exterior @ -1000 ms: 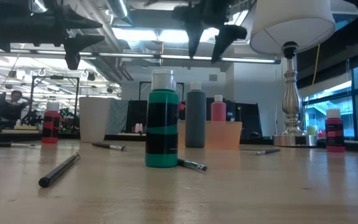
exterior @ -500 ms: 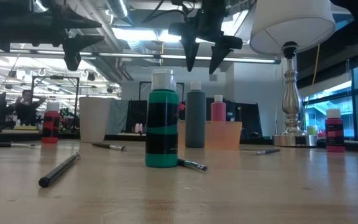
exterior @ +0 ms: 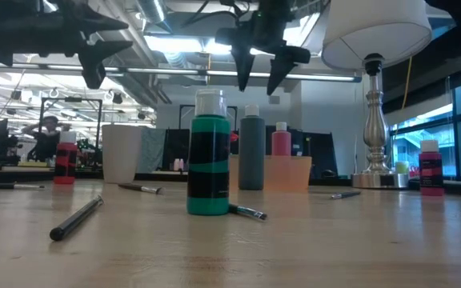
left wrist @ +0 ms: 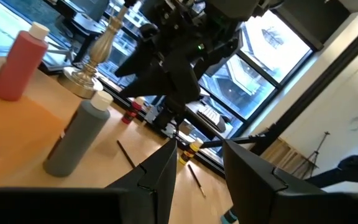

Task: Pick & Place Paint Supplies
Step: Put the black paint bottle into the orange bin

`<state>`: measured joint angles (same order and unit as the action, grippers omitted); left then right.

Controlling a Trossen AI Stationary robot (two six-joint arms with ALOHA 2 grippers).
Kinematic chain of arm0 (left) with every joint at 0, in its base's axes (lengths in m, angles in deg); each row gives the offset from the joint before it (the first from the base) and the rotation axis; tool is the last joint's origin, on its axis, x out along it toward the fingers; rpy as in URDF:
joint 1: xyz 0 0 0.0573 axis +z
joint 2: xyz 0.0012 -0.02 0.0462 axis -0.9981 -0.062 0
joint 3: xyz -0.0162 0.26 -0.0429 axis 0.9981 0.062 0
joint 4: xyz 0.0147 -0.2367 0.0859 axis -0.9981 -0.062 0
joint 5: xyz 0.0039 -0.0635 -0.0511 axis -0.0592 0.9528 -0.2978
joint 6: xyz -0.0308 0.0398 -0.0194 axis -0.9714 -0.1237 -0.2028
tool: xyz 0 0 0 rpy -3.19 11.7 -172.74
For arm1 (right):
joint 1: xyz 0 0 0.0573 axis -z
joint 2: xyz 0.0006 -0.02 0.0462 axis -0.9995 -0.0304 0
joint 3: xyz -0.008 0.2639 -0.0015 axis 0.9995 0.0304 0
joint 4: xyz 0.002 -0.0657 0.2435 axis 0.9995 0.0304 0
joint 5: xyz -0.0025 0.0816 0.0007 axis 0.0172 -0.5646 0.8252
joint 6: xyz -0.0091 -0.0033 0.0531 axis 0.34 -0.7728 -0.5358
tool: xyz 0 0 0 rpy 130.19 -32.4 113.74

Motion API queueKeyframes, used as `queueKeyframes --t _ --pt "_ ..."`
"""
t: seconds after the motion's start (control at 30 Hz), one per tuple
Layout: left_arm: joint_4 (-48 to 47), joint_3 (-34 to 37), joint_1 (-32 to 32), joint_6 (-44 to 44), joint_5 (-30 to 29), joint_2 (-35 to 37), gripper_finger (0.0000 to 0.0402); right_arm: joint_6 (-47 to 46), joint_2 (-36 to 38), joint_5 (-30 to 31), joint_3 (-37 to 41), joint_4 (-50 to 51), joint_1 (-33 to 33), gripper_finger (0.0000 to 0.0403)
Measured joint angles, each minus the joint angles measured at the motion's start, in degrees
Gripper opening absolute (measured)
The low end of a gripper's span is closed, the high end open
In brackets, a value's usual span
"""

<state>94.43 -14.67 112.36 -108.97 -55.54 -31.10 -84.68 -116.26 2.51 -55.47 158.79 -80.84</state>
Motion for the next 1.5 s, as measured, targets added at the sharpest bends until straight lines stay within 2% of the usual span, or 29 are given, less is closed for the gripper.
queueKeyframes --t 0.17,0.43,0.83,1.5 --pt "0.0 0.0 -0.9 0.1 0.0 0.0 0.0127 3.2 0.0 0.0 0.0 -3.3 -0.3 0.0319" --pt "-1.3 0.0 -0.8 0.1 0.0 0.0 0.0127 1.3 0.0 -3.0 0.0 -0.8 -0.3 0.0319" --pt "-3.3 0.0 -0.8 0.1 -0.2 0.0 0.0127 2.5 -0.1 -1.7 0.0 -2.3 -0.2 0.0319" --pt "-3.4 0.0 -0.8 -1.4 -0.2 0.0 0.0127 3.5 -5.5 -2.0 0.0 -1.4 -0.2 0.0319"
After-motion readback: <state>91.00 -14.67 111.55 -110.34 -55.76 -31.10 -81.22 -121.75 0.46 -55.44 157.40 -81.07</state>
